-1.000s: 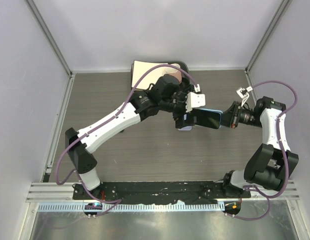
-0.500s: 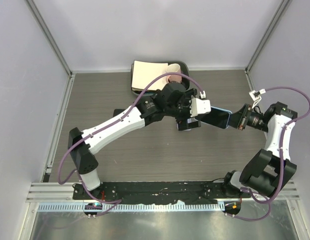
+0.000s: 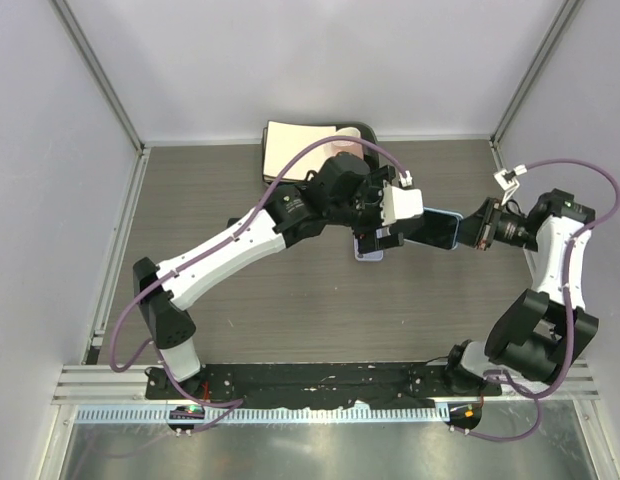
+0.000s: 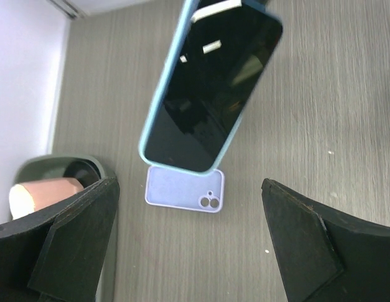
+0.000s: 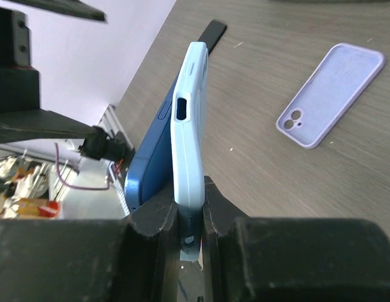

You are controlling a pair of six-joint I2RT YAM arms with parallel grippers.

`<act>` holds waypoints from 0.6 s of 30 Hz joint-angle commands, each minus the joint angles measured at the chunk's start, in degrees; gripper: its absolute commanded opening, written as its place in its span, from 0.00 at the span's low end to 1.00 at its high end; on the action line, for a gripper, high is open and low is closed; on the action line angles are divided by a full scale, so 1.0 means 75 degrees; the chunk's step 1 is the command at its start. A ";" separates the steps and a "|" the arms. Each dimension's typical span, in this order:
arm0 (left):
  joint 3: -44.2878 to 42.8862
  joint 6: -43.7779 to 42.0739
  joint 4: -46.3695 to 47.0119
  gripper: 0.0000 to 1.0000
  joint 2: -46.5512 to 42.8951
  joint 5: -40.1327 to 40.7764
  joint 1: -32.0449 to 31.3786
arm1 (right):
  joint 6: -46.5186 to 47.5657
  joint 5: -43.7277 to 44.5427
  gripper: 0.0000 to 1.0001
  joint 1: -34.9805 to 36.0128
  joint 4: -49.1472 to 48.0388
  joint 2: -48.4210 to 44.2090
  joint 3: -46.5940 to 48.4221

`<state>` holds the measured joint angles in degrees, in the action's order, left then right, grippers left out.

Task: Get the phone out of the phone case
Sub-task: Remove the phone case from the phone.

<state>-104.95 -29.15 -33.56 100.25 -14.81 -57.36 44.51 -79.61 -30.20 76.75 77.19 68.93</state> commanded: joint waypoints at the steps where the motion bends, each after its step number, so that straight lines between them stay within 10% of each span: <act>1: -0.0574 -0.0192 -0.0060 1.00 -0.0206 -0.0252 -0.0004 | -0.0321 -0.0131 0.01 0.0685 0.1310 0.0417 0.0256; 7: -0.0047 -0.0543 0.0185 1.00 -0.0323 -0.0006 -0.0004 | -0.2355 0.0407 0.01 0.2243 -0.0455 0.0689 -0.0048; 14: -0.0010 -0.0497 0.0256 1.00 -0.0171 0.0005 -0.0051 | -1.1423 0.1334 0.01 0.3532 -1.0755 -0.0836 -0.2567; 18: -0.0035 -0.0450 0.0198 1.00 -0.0171 0.0017 -0.0062 | -1.0460 0.1732 0.01 0.4002 -0.9496 -0.0484 -0.1867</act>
<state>-103.79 -32.14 -33.28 100.07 -15.35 -57.54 -20.03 -67.07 -2.20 21.76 73.34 50.19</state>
